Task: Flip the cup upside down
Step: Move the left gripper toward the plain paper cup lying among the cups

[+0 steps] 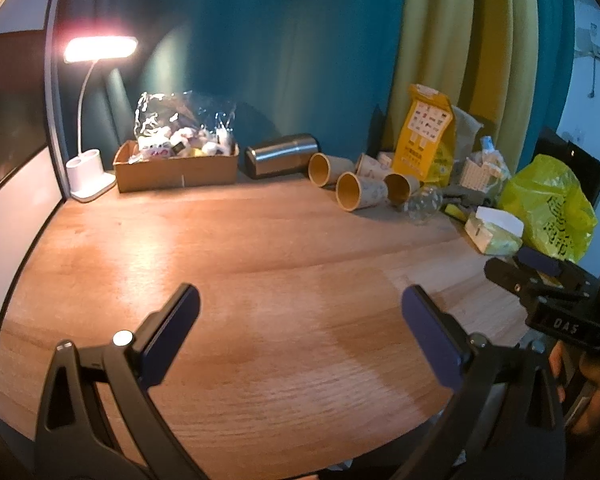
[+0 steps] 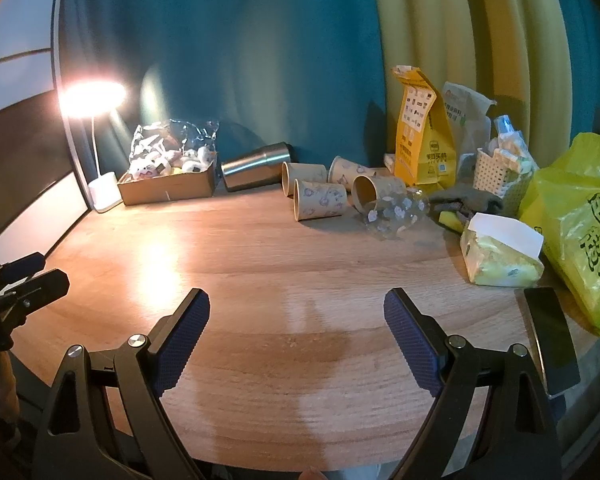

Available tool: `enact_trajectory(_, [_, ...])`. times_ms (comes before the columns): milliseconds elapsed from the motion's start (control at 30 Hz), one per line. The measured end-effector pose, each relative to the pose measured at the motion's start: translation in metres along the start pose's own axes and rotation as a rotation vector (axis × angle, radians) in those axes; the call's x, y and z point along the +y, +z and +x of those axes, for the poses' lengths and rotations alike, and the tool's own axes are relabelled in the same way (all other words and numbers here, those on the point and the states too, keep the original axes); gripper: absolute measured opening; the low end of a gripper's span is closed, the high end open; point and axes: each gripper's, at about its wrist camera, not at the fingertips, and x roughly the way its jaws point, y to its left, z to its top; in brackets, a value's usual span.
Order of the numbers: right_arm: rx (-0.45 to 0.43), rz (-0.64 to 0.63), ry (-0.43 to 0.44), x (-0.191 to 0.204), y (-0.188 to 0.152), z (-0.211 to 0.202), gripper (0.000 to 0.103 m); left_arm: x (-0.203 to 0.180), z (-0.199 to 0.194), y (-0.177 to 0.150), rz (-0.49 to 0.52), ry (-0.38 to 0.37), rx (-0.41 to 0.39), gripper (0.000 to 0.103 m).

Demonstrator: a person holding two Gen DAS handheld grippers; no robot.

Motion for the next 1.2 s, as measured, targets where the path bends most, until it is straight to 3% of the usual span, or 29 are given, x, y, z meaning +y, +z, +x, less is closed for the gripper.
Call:
enact_trajectory(433, [0.038, 0.053, 0.012, -0.042, 0.012, 0.052, 0.091, -0.006, 0.063, 0.038, 0.128, 0.025, 0.083, 0.102])
enact_trajectory(733, [0.056, 0.090, -0.027, -0.080, 0.038, 0.106, 0.091, -0.012, 0.174, 0.109, 0.309, 0.011, 0.198, 0.102])
enact_trajectory(900, [0.087, 0.122, -0.034, -0.097, 0.051, 0.135, 0.091, -0.025, 0.232, 0.138, 0.405, -0.042, 0.294, 0.102])
enact_trajectory(1100, [0.116, 0.162, -0.041, -0.114, 0.066, 0.163, 0.091, -0.049, 0.296, 0.170, 0.548, -0.065, 0.342, 0.102])
enact_trajectory(1200, [0.120, 0.189, -0.044, -0.126, 0.074, 0.176, 0.091, -0.060, 0.324, 0.184, 0.623, -0.040, 0.339, 0.102])
